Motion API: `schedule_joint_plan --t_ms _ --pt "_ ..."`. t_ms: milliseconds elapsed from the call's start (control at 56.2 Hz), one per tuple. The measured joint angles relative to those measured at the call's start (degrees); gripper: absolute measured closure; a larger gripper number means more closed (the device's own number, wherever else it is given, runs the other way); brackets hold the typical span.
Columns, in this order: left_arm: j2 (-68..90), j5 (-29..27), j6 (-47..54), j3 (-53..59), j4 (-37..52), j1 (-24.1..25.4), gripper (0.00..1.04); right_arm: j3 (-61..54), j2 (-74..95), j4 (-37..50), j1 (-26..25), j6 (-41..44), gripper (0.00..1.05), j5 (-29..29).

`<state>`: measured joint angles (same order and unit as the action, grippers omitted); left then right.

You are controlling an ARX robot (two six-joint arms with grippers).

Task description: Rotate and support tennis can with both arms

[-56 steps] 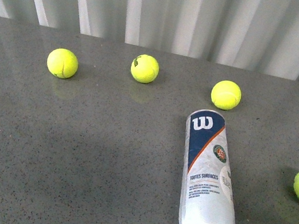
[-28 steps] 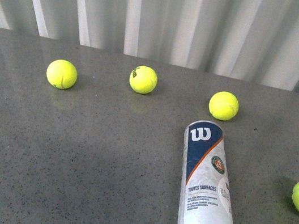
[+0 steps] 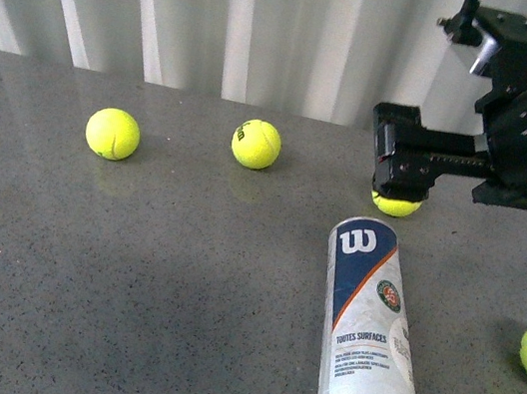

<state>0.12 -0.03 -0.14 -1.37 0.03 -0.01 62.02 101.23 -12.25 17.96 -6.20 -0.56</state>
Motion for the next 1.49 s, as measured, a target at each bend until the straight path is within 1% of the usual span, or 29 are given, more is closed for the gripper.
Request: schedule_joint_plan --t_ms 302,551,747,907,1050,1156,1281,1352,1494 --pt "0.0 0.0 0.0 0.0 0.0 0.0 0.07 -3.6 6.8 2.0 0.2 -1.0 0.07 -1.5" --pt "0.0 0.0 0.0 0.0 0.0 0.0 0.07 -4.0 11.6 7.0 2.0 -3.0 0.07 1.8" --pt "0.0 0.0 0.0 0.0 0.0 0.0 0.07 -2.7 14.2 8.6 3.4 -4.2 0.07 3.9" --pt "0.0 0.0 0.0 0.0 0.0 0.0 0.07 -2.9 15.8 9.9 3.7 -4.9 0.07 3.9" --pt "0.0 0.0 0.0 0.0 0.0 0.0 0.07 -4.1 15.9 10.9 3.6 -5.0 0.07 2.4" --pt "0.0 0.0 0.0 0.0 0.0 0.0 0.07 -4.9 15.9 11.8 3.1 -5.0 0.30 1.6" --pt "0.0 0.0 0.0 0.0 0.0 0.0 0.07 -5.2 15.9 12.5 2.8 -5.0 0.51 0.7" --pt "0.0 0.0 0.0 0.0 0.0 0.0 0.07 -5.2 15.9 12.5 2.8 -4.9 0.60 0.6" --pt "0.0 0.0 0.0 0.0 0.0 0.0 0.07 -5.2 15.4 12.5 3.1 -4.7 0.72 0.0"
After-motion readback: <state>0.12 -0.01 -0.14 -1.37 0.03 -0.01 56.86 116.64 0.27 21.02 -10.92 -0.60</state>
